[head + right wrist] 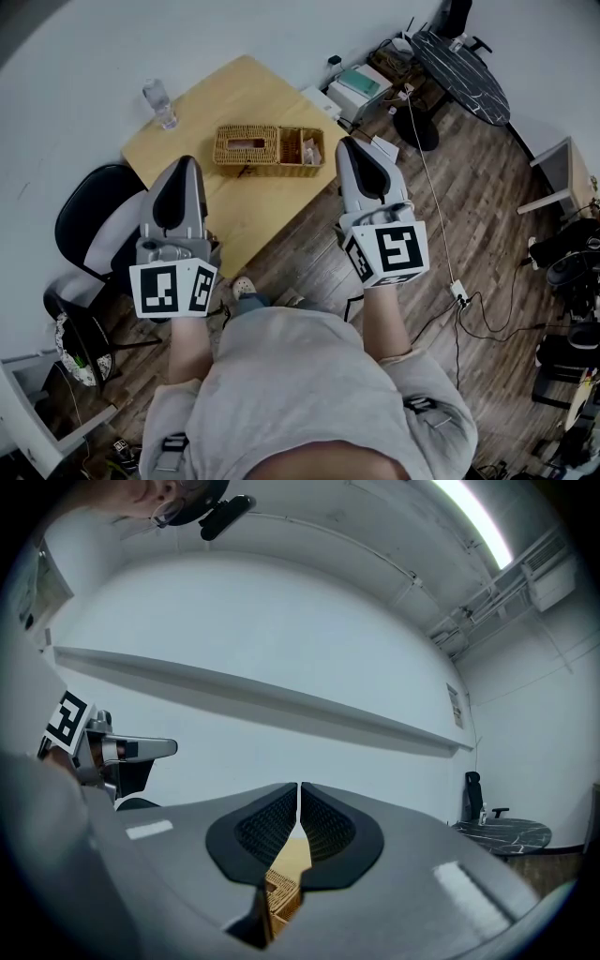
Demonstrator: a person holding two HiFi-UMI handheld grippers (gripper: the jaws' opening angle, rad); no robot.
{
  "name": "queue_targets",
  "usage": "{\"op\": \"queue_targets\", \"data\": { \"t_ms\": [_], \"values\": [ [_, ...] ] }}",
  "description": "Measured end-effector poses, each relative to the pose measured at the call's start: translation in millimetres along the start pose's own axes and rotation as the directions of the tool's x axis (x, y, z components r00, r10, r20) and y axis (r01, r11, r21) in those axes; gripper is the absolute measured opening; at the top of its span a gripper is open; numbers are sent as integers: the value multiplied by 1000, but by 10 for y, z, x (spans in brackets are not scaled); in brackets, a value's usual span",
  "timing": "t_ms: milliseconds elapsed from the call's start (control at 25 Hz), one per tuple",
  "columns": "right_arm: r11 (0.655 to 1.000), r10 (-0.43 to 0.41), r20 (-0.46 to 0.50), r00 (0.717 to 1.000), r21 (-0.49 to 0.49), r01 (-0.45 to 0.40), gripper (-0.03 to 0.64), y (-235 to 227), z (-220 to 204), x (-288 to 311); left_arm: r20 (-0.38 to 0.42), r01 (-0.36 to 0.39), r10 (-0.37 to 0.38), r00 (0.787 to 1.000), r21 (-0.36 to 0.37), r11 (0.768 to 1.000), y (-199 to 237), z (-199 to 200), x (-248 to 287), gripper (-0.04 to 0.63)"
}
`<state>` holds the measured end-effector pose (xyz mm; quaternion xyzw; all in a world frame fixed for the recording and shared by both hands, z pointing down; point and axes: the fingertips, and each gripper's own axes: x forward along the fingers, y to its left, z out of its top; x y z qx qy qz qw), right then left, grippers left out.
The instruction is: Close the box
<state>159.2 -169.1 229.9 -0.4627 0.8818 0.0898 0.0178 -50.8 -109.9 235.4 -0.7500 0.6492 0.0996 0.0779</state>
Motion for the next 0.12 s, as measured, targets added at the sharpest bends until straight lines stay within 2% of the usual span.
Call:
{"op": "queue_targets", "data": {
  "t_ms": [120],
  "values": [
    [1000, 1, 2, 1000, -5, -1, 15, 11, 16, -21, 0, 0, 0, 1000, 2, 1000, -15, 4, -17, 60]
  ]
}}
